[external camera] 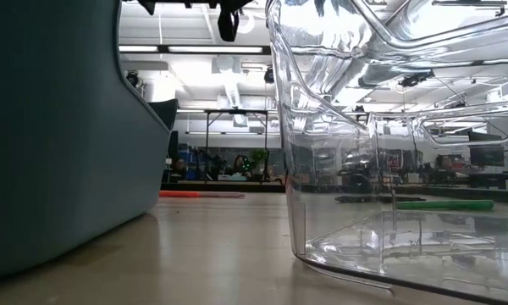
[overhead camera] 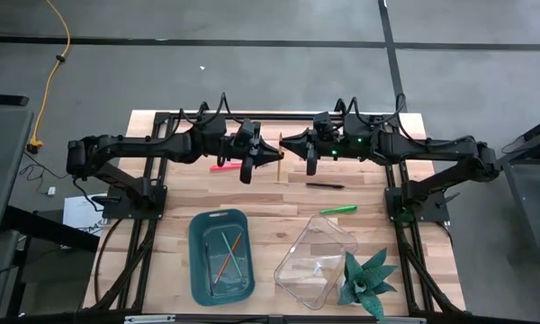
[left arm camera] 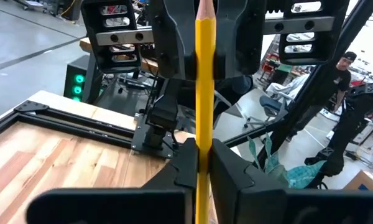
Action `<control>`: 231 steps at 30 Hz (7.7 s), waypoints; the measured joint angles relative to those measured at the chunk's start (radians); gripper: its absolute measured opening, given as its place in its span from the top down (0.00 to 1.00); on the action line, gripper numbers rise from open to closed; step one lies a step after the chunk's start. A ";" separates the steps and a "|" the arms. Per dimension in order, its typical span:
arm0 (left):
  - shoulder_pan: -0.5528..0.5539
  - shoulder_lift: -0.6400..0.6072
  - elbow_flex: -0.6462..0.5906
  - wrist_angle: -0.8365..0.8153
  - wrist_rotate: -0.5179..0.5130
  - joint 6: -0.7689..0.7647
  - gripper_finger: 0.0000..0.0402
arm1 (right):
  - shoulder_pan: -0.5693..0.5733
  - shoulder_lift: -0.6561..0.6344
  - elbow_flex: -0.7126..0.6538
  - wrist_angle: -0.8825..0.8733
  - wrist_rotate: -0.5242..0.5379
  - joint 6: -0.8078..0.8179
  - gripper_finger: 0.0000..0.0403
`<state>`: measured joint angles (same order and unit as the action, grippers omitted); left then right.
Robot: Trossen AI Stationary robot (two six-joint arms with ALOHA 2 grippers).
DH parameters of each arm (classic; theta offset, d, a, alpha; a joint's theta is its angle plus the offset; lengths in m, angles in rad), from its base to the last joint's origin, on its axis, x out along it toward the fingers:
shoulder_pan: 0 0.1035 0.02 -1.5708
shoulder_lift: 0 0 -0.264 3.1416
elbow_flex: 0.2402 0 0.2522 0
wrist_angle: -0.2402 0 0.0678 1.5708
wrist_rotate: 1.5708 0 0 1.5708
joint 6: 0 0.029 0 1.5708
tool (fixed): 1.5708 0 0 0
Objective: Sort pens & pencils
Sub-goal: Put the yellow pencil into the blue bin, then put the black pen into the transparent bin
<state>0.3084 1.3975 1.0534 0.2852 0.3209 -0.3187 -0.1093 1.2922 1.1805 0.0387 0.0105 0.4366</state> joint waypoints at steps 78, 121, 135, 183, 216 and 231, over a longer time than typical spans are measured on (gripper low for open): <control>-0.783 -0.078 0.000 -0.962 -0.467 -0.819 0.93 | -0.116 -0.284 -0.001 -0.550 -0.043 -0.178 0.62; -0.602 -0.341 0.000 -0.855 -0.857 -0.202 0.70 | -0.188 0.036 -0.056 -0.983 -0.131 -0.348 0.63; -0.428 -0.492 0.000 -0.951 -0.846 0.081 0.72 | -0.225 0.325 -0.056 -1.033 -0.182 -0.487 0.70; -0.407 -0.500 0.000 -1.076 -0.845 0.024 0.72 | -0.224 0.419 -0.248 -0.753 -0.081 -0.548 0.82; -0.407 -0.500 0.000 -1.073 -0.839 0.062 0.72 | 0.004 0.419 0.500 -1.065 -0.200 -0.428 0.96; -0.407 -0.500 0.000 -1.074 -0.758 0.104 0.72 | 0.396 0.421 0.551 -1.143 -0.078 -0.204 0.96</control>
<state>-0.0982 0.8970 1.0538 -0.7888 -0.4366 -0.2150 0.2864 1.7132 1.7313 -1.1041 -0.0671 0.2324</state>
